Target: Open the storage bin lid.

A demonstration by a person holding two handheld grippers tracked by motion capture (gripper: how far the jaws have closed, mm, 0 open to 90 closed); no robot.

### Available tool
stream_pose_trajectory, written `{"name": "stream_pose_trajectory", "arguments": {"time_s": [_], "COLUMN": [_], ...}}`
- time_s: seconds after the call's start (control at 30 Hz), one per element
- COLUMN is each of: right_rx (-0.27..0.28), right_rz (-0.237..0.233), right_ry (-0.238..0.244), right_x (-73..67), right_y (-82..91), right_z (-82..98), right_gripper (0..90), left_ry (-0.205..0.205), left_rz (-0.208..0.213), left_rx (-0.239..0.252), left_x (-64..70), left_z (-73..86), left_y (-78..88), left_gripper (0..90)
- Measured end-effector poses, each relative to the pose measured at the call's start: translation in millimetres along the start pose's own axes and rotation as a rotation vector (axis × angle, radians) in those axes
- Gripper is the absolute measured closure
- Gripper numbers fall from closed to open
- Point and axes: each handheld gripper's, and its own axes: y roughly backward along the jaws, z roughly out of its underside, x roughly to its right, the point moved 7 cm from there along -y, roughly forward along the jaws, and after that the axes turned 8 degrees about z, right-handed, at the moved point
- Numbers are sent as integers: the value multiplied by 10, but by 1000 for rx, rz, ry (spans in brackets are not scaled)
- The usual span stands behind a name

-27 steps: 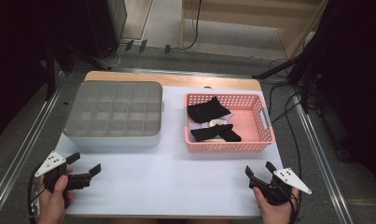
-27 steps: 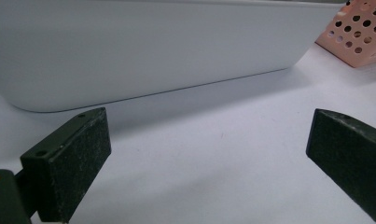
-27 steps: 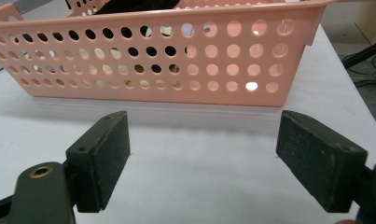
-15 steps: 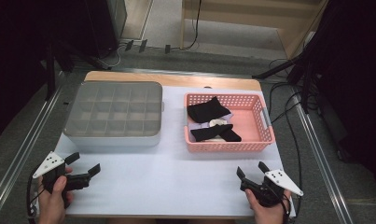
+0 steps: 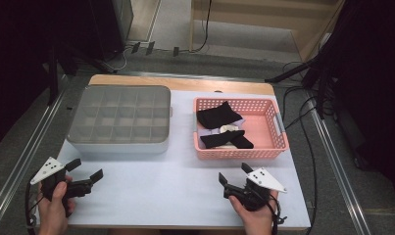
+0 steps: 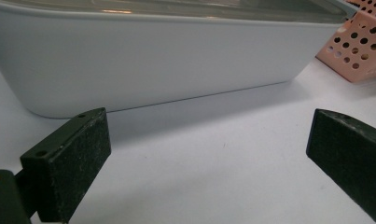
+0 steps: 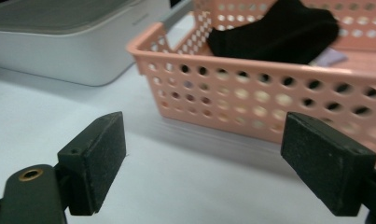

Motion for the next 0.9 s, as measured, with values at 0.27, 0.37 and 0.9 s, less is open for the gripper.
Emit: {"name": "stream_pose_trajectory", "arguments": {"time_s": [0.27, 0.37, 0.9], "right_rx": [-5, -15, -17], "right_rz": [-59, -78, -111], "right_ry": [26, 42, 30], "right_x": [-377, -508, -882], "right_y": [-183, -249, -423], "right_z": [-107, -146, -324], "right_gripper": [147, 150, 148], "left_ry": [19, 22, 25], "left_rz": [-11, -11, -31], "left_rx": [31, 31, 47], "left_x": [-71, -94, -220], "left_z": [-71, -127, -303], "left_y": [104, 134, 258], "left_gripper": [3, 0, 0]}}
